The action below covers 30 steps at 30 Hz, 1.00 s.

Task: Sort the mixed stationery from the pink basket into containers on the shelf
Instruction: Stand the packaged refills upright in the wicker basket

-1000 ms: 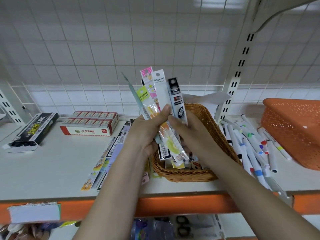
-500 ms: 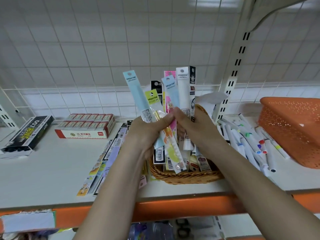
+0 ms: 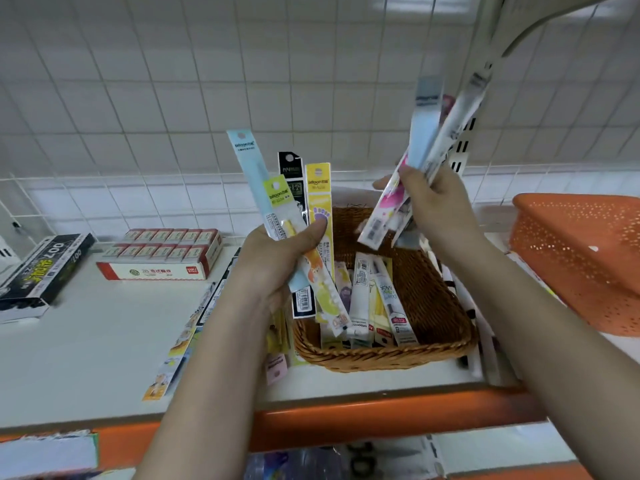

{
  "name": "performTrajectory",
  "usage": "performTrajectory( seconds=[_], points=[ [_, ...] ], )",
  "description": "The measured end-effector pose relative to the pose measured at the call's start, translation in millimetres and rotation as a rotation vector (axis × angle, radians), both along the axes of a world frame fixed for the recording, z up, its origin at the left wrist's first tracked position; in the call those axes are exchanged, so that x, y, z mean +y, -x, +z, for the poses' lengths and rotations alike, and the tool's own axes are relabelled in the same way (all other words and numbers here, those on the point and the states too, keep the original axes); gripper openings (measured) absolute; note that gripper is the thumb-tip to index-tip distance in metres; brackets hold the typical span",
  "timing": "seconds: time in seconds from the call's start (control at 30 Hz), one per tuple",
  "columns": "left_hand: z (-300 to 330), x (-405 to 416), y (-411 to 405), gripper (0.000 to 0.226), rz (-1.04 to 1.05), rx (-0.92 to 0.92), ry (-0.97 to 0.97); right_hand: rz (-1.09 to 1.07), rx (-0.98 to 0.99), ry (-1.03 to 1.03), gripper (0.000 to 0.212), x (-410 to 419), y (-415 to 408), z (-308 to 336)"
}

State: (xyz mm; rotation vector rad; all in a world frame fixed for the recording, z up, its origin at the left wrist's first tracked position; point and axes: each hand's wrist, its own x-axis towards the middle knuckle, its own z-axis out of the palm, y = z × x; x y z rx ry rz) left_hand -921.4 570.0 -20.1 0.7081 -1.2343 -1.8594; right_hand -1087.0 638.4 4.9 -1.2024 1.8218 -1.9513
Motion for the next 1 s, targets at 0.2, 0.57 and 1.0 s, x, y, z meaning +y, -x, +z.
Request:
performTrajectory(
  seconds=[0.2, 0.57, 1.0],
  points=[
    [3.5, -8.7, -13.3, 0.007, 0.073, 0.068, -0.057, 0.019, 0.505, -0.027, 0.049, -1.1, 10.8, -10.0],
    [9.9, -8.4, -34.9, 0.007, 0.178, 0.162, -0.095, 0.419, 1.613, -0.623, 0.034, -11.1, 25.5, -51.9],
    [15.8, 3.0, -31.6, 0.005, 0.078, 0.138, -0.026, 0.37, 0.985, -0.809, 0.043, 28.3, -17.7, -8.3]
  ],
)
